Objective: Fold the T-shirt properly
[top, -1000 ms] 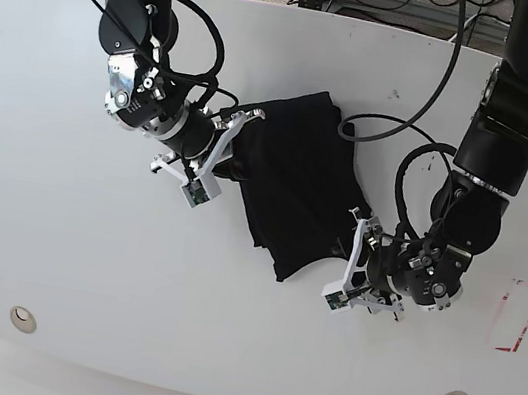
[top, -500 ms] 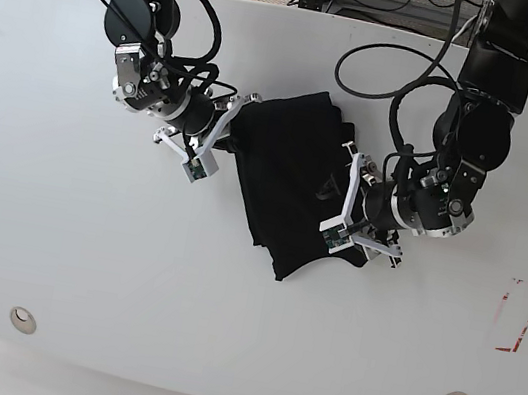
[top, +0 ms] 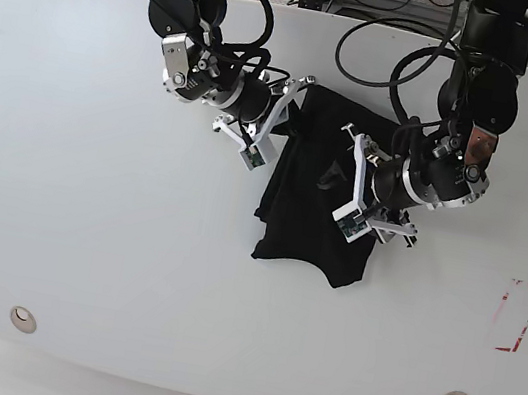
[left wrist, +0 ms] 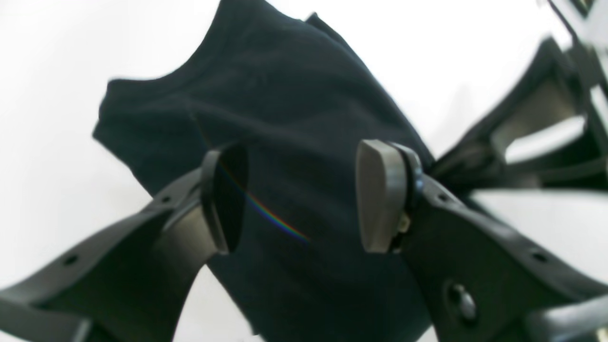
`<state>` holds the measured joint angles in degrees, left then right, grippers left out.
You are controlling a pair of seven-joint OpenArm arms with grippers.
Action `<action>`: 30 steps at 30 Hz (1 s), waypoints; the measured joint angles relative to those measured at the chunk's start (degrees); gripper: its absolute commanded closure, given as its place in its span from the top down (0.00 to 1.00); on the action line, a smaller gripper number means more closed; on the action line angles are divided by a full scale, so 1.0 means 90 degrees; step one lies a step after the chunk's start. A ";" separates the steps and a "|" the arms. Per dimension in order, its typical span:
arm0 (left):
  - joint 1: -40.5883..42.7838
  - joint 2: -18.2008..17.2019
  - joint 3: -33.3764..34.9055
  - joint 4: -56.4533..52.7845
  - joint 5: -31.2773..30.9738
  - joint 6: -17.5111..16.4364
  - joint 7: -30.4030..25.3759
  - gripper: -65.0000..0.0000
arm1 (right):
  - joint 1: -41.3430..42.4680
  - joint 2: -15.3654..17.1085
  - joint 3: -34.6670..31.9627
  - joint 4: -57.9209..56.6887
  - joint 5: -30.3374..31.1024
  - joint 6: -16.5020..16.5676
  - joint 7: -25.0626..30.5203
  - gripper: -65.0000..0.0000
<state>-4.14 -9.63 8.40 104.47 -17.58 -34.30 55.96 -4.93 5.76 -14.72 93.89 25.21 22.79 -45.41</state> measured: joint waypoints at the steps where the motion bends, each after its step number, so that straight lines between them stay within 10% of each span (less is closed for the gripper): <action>1: 0.0019 0.0083 -0.0056 0.0000 0.0005 0.0153 -0.0017 0.53 | -0.0007 0.0019 0.0015 0.0073 -0.0012 -0.0005 -0.0010 0.00; 13: 0.0024 0.0906 -0.0022 -0.0364 0.0299 0.2839 -0.0838 0.66 | -0.0459 0.0418 0.1331 0.0952 -0.0041 0.0005 -0.0032 0.00; 20: 0.0092 0.1083 0.1180 -0.1209 0.1690 0.3417 -0.1761 0.66 | -0.0561 0.0583 0.2157 0.1005 0.0053 0.0063 -0.0226 0.00; 30: 0.0153 0.1013 0.0809 -0.2730 0.1902 0.3558 -0.3206 0.66 | -0.0697 0.0595 0.3033 0.1134 0.0066 0.0087 -0.0274 0.00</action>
<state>-2.76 -0.51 15.68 79.90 -0.47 -2.28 27.11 -11.20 11.11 12.58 104.09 25.80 23.57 -47.88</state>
